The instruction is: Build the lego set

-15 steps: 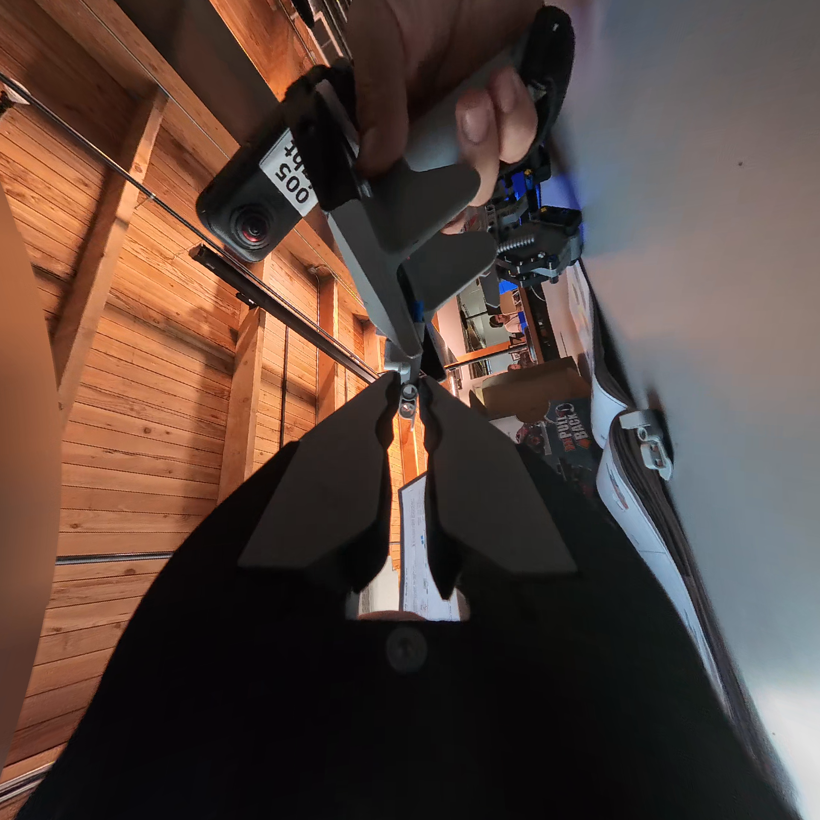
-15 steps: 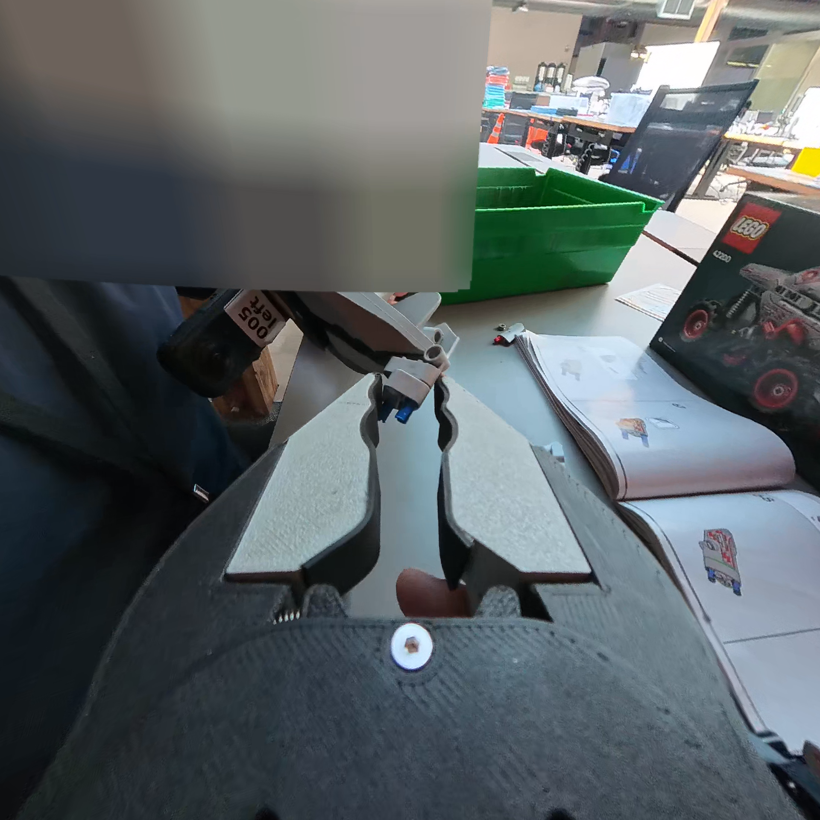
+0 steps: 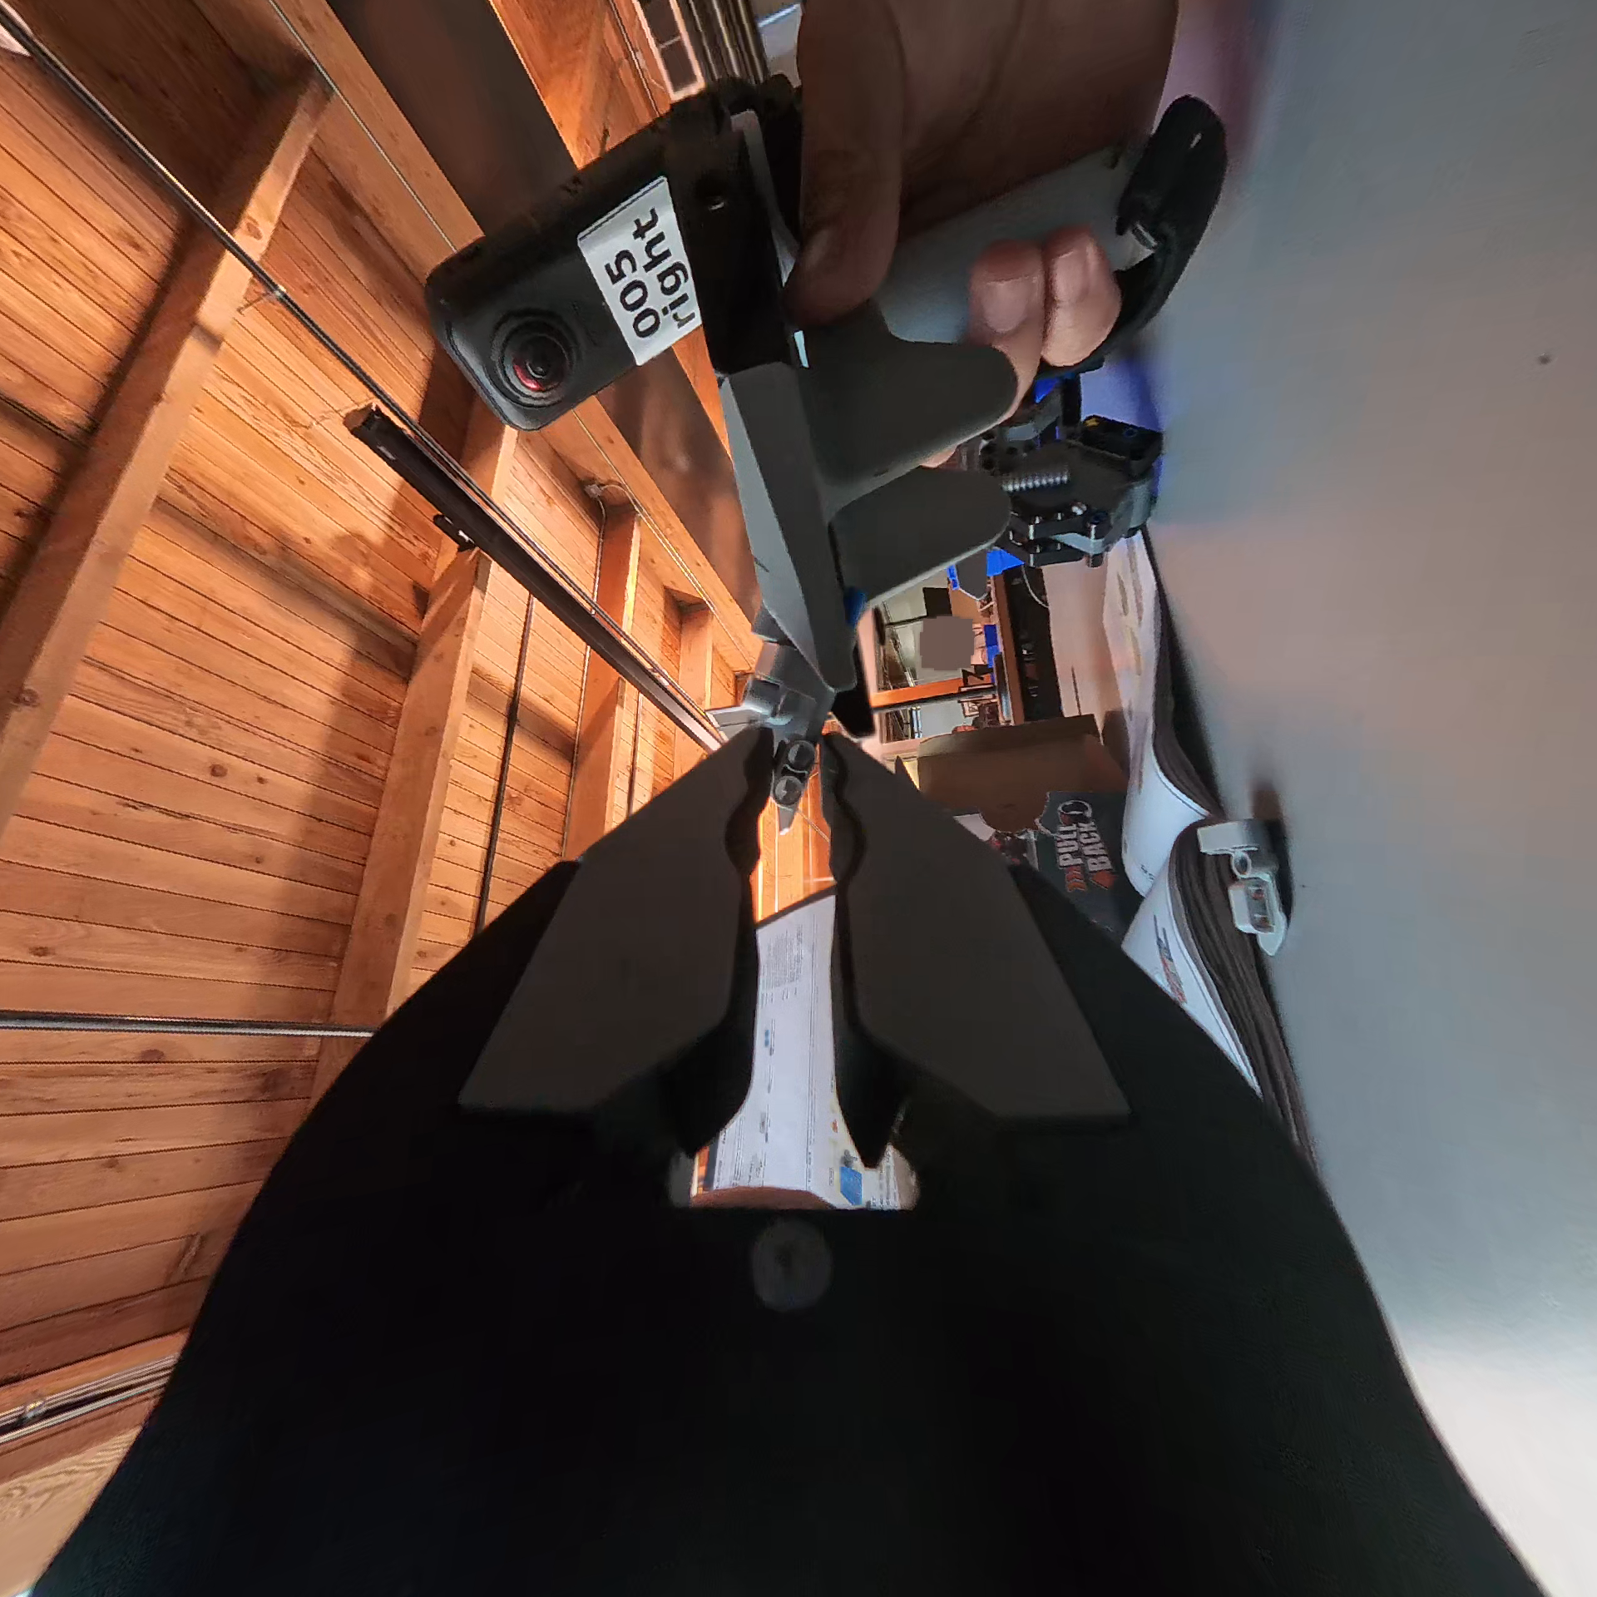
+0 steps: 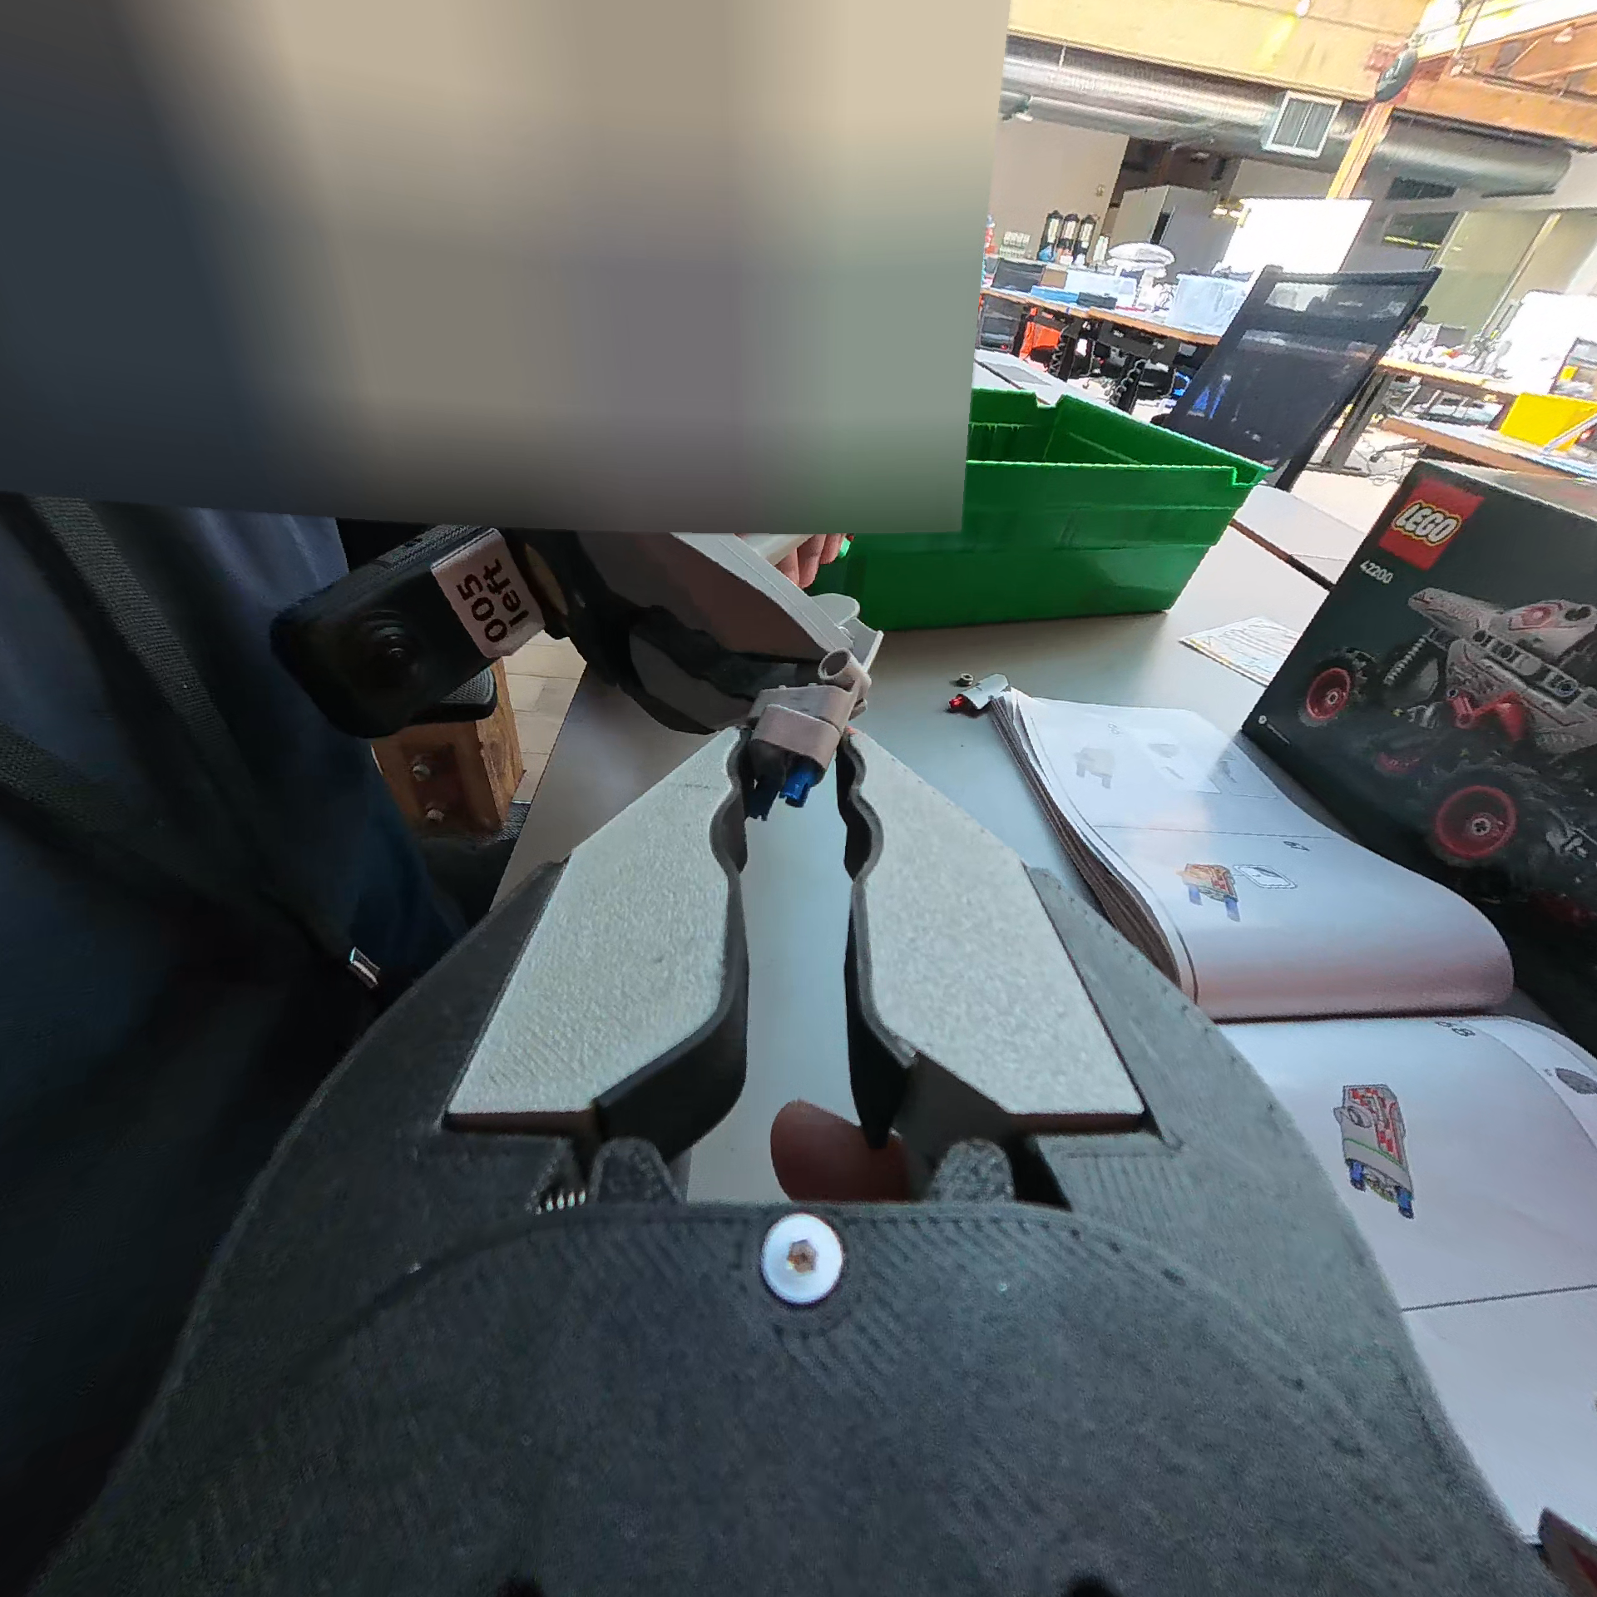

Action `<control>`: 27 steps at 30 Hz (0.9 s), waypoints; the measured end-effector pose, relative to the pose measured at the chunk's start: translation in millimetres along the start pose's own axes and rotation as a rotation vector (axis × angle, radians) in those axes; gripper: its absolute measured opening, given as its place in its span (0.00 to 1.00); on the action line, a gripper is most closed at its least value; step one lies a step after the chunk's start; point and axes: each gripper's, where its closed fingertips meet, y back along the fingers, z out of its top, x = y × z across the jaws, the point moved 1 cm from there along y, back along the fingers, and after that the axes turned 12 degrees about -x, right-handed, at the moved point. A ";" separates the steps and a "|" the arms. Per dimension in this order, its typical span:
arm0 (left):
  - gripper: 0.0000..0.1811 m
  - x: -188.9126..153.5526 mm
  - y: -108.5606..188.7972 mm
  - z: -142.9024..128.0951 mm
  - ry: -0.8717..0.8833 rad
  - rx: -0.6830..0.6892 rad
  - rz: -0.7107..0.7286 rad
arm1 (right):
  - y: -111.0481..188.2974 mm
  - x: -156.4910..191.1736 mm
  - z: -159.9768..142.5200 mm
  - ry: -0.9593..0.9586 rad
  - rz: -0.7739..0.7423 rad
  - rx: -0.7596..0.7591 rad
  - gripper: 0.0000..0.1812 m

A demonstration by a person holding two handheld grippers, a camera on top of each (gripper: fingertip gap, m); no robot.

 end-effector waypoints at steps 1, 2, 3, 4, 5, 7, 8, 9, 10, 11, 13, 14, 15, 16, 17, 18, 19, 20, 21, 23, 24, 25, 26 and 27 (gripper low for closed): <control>0.04 -0.7 -0.1 0.2 0.002 -0.002 0.002 | 0.0 0.1 -0.2 0.000 -0.001 0.001 0.09; 0.03 -1.5 0.2 0.4 0.009 -0.003 0.000 | 0.2 0.0 -0.7 -0.007 -0.002 0.004 0.09; 0.03 -2.4 0.1 0.3 0.014 -0.004 -0.004 | 0.4 0.1 -1.0 -0.019 -0.001 0.005 0.09; 0.03 -2.8 -0.3 0.1 0.017 -0.003 -0.007 | 0.7 0.3 -0.9 -0.033 0.002 0.005 0.09; 0.03 -4.1 -0.5 -0.6 0.029 -0.002 -0.014 | 1.0 0.1 -0.8 -0.045 0.003 0.006 0.10; 0.08 -4.3 -0.8 -2.7 0.069 -0.002 -0.017 | 1.6 -1.6 0.3 -0.042 -0.006 0.004 0.11; 0.14 -3.8 -0.6 -4.5 0.087 0.000 -0.014 | 1.9 -2.1 1.9 -0.034 -0.011 -0.002 0.12; 0.20 -3.4 -0.8 -6.5 0.096 0.003 -0.012 | 2.1 -1.7 3.2 -0.028 -0.011 -0.008 0.12; 0.26 -3.0 -0.9 -8.2 0.101 0.004 -0.009 | 2.2 -1.3 3.6 -0.025 -0.011 -0.009 0.12; 0.26 -2.9 -0.9 -8.8 0.105 0.001 -0.008 | 2.3 -1.3 3.1 -0.021 -0.013 -0.004 0.12; 0.17 -2.2 -1.3 -9.4 0.111 -0.001 -0.004 | 2.8 -1.6 2.4 -0.013 -0.019 0.000 0.12; 0.17 -2.1 -1.8 -9.9 0.114 -0.001 -0.005 | 2.8 -1.9 2.2 -0.012 -0.021 0.003 0.12; 0.18 -2.0 -2.4 -9.9 0.119 0.000 -0.007 | 2.8 -2.3 1.9 -0.011 -0.023 0.005 0.12; 0.18 -1.4 -2.6 -10.4 0.122 -0.001 -0.006 | 2.8 -2.3 2.0 -0.012 -0.023 0.005 0.12; 0.19 -0.4 -2.6 -10.8 0.126 -0.001 -0.006 | 2.7 -2.2 2.0 -0.014 -0.022 0.005 0.12; 0.19 0.1 -3.0 -11.0 0.133 -0.001 -0.007 | 2.7 -2.1 1.9 -0.016 -0.022 0.005 0.12; 0.16 0.6 -3.2 -11.5 0.136 0.001 -0.007 | 2.7 -2.1 1.9 -0.015 -0.022 0.005 0.12; 0.13 1.5 -3.5 -11.7 0.132 0.002 -0.005 | 2.7 -1.9 1.9 -0.013 -0.022 0.005 0.12; 0.09 2.8 -3.3 -11.8 0.119 0.003 0.000 | 2.7 -1.6 1.7 -0.009 -0.021 0.006 0.12; 0.03 4.8 -3.7 -12.0 0.045 0.021 0.007 | 2.8 -0.7 0.2 0.001 -0.015 0.013 0.11; 0.03 4.9 -3.8 -11.2 0.008 0.030 0.008 | 2.7 -0.1 -0.9 0.010 -0.012 0.019 0.11; 0.03 4.8 -3.9 -10.5 -0.015 0.036 0.005 | 2.7 0.4 -2.0 0.020 -0.010 0.025 0.11; 0.03 4.9 -3.9 -10.1 -0.032 0.039 0.001 | 2.5 0.9 -3.1 0.029 -0.008 0.029 0.11; 0.03 5.7 -3.6 -9.4 -0.047 0.040 0.002 | 2.1 1.8 -3.6 0.034 -0.004 0.032 0.11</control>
